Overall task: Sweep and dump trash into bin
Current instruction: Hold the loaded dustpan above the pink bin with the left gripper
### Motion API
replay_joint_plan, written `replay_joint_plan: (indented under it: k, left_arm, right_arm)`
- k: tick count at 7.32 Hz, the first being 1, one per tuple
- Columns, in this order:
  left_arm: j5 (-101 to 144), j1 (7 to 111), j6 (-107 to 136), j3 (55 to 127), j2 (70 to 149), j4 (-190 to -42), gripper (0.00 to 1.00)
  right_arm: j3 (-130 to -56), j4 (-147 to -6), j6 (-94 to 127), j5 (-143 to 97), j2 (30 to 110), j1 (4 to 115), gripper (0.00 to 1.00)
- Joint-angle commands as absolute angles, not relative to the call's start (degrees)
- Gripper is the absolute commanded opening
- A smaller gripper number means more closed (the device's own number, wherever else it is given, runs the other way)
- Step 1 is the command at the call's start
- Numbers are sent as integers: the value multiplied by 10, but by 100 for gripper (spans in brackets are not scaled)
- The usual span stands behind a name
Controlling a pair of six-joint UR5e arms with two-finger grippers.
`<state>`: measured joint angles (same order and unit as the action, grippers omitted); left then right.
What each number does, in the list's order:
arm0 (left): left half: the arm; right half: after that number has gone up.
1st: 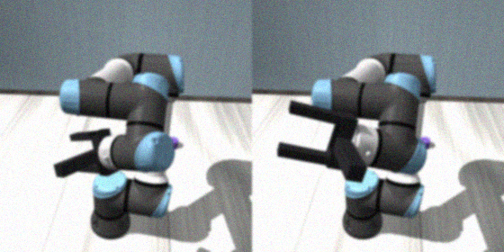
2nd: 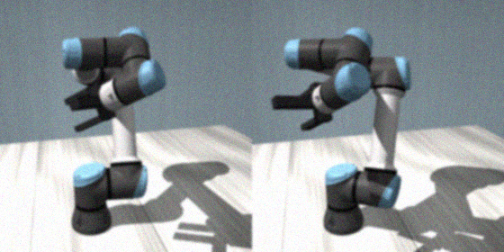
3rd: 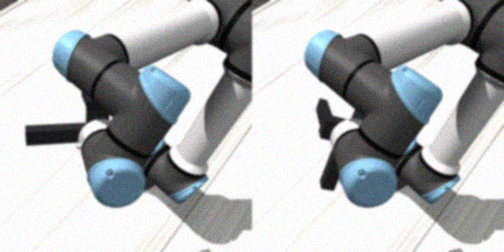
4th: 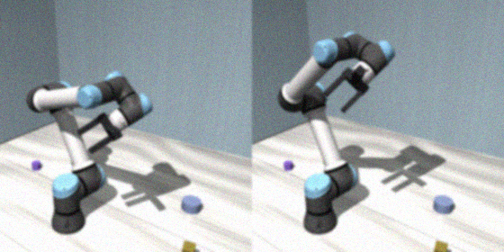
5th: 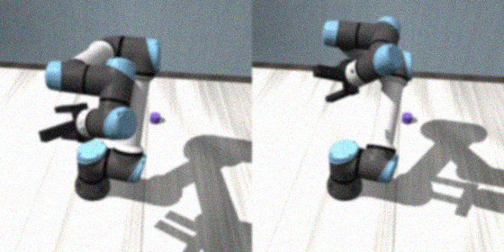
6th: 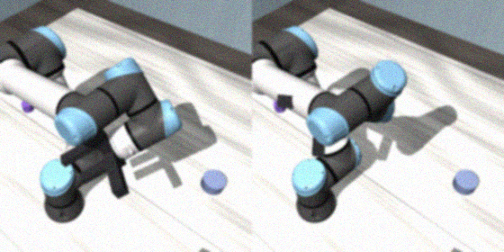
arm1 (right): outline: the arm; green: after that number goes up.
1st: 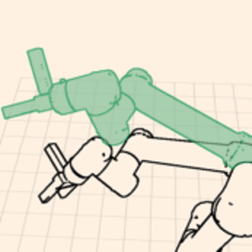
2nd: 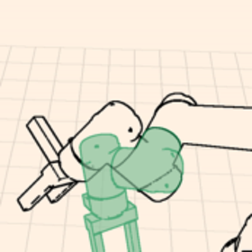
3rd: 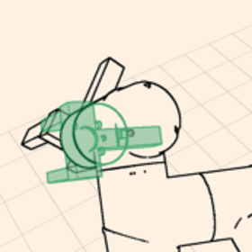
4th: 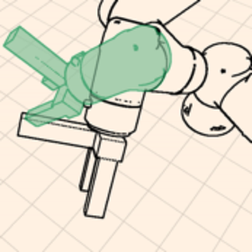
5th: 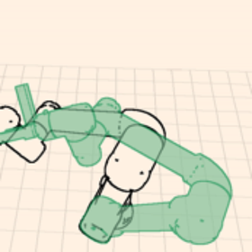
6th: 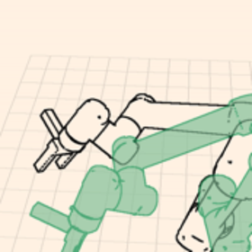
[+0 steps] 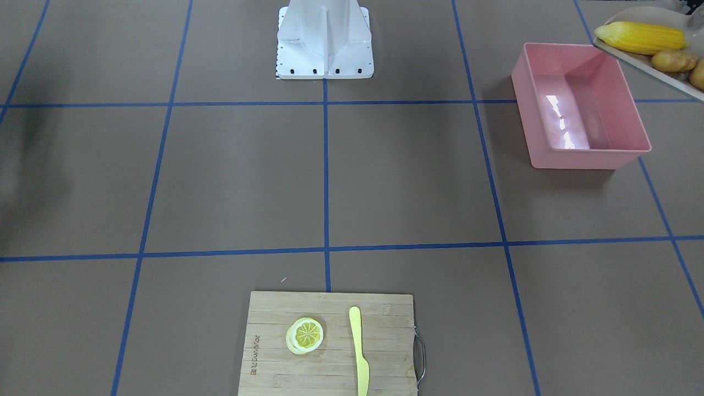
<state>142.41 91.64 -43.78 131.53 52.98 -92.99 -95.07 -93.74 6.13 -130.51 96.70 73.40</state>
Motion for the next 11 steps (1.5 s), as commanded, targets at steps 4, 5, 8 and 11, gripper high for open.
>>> replay_joint_plan:
  k: [4, 5, 8, 11]
  left_arm:
    - [1402, 919, -505, 1311, 479, -921, 0]
    - [1377, 917, -506, 1310, 479, -919, 0]
    - [1340, 900, -506, 1300, 481, -895, 0]
    - [1320, 847, -507, 1302, 482, -895, 0]
  right_arm:
    - [-930, -929, 85, -1324, 956, 737, 0]
    - [-921, -929, 85, -1327, 952, 737, 0]
    - [-904, -929, 85, -1333, 945, 736, 0]
    - [-904, -929, 86, -1337, 945, 736, 11]
